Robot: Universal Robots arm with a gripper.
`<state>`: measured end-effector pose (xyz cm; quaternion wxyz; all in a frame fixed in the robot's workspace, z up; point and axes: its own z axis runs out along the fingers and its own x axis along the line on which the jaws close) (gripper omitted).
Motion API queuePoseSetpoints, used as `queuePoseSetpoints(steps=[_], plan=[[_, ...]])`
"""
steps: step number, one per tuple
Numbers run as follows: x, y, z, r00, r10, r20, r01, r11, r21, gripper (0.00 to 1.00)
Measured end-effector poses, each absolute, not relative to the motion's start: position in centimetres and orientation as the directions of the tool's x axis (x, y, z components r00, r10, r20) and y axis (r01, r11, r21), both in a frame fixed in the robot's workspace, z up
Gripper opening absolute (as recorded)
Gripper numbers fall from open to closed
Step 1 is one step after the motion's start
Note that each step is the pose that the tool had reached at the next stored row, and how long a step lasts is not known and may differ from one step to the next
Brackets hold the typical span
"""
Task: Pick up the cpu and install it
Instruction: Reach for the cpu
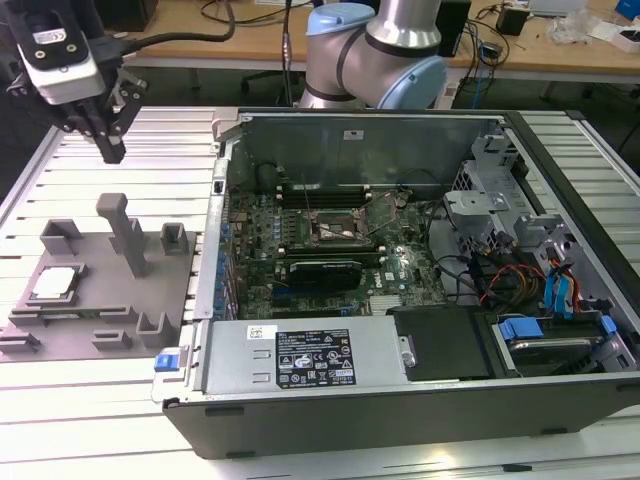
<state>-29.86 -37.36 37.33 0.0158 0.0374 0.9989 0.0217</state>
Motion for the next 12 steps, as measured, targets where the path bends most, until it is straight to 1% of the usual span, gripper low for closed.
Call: queuePoseSetpoints(steps=[12], plan=[[-34.1,-37.4,35.4,-0.997,0.075,-0.03,0.074,0.996,0.045,0.11]])
